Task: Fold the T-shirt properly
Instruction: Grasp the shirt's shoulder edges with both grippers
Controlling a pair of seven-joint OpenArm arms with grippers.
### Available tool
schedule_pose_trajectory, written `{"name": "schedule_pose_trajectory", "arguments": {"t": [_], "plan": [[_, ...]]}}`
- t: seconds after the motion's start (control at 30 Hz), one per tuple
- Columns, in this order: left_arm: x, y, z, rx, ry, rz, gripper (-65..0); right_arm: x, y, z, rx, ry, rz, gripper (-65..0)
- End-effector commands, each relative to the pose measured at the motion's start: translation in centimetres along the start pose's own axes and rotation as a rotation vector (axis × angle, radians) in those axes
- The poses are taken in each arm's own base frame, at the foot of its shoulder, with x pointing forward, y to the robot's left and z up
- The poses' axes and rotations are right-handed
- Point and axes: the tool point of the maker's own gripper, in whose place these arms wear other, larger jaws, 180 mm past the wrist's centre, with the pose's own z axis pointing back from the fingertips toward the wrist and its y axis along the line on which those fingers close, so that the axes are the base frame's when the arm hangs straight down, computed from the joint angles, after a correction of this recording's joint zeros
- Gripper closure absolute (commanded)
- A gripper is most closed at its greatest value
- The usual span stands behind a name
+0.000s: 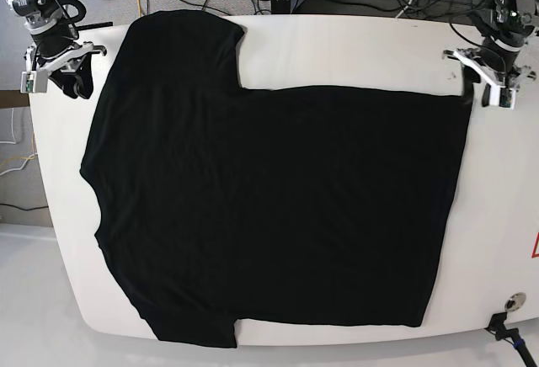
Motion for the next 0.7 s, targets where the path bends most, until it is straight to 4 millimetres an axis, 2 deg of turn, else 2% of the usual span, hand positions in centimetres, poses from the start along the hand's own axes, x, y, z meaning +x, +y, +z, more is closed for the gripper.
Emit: {"name": "schedule_pose_trajectory", "arguments": {"t": [0.0,0.07,0.1,0.67], "plan": [[1.3,1.0,0.0,0.005,-0.044,0.055,-20.3,1.2,0.0,0.2,0.007,-0.039,0.013,-17.4],[1.3,2.3,-0.4,0.027,-0.051,0.135,-20.5,1.3,0.2,0.2,0.013,-0.038,0.017,-17.4],[1.6,1.2,-0.6,-0.009,-0.053,0.107,-21.5,1.3,0.4,0.0,0.018,-0.037,0.008,-16.9],[1.8,1.5,-2.1,-0.006,-0.044,0.148,-21.6,0.2,0.2,0.1,0.012,0.013,0.005,-17.2]]}}
